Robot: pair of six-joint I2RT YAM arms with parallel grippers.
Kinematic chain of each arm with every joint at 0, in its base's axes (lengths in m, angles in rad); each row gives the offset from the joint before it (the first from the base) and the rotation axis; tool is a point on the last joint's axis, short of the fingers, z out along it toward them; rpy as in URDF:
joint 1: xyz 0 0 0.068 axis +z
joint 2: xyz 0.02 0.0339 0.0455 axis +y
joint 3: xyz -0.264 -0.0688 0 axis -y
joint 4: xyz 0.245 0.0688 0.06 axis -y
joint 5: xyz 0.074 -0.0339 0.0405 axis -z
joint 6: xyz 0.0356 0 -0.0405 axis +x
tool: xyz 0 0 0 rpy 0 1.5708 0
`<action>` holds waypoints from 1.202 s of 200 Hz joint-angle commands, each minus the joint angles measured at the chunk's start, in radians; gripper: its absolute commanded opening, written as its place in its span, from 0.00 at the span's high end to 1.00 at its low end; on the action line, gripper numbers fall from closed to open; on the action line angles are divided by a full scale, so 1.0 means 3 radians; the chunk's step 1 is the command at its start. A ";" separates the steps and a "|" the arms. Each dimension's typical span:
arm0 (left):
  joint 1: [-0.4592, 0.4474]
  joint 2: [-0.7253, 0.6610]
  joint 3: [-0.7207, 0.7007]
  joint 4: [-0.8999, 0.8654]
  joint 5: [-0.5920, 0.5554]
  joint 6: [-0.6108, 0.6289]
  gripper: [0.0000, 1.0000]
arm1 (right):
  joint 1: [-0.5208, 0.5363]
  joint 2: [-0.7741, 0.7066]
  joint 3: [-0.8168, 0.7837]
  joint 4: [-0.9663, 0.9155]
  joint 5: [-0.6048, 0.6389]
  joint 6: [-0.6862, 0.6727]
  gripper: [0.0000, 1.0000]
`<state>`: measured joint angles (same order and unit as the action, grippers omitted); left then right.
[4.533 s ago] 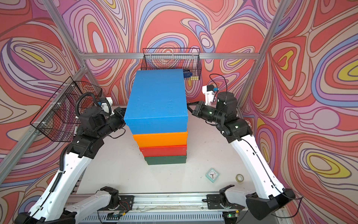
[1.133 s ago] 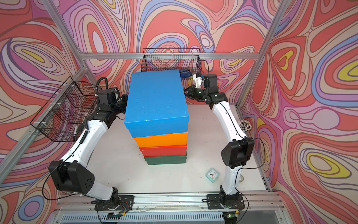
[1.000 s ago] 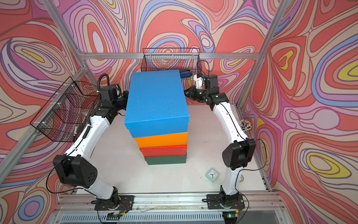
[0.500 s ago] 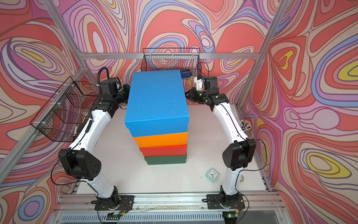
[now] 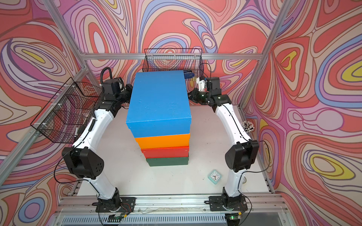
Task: Stack the shoeboxes
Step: Adjust the shoebox, then reset both arms
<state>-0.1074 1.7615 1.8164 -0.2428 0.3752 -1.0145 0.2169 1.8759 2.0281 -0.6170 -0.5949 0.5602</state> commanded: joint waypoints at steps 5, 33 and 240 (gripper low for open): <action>-0.0041 0.0072 0.0118 0.0058 0.0063 -0.0031 0.88 | 0.0001 -0.0020 -0.0011 0.0022 0.0008 0.0005 0.98; -0.0056 0.0074 0.0114 0.0044 0.0053 -0.0030 0.88 | 0.0000 -0.0018 -0.0008 0.0022 0.0017 0.0001 0.98; 0.0056 -0.0794 -0.0404 -0.0413 -0.0644 0.0354 0.87 | -0.0245 -0.0557 -0.0607 -0.0024 0.0203 -0.0163 0.99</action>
<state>-0.0978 1.5669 1.7504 -0.3283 0.2302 -0.9493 0.1532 1.8015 1.8877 -0.6163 -0.5774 0.5510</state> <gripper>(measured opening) 0.122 0.042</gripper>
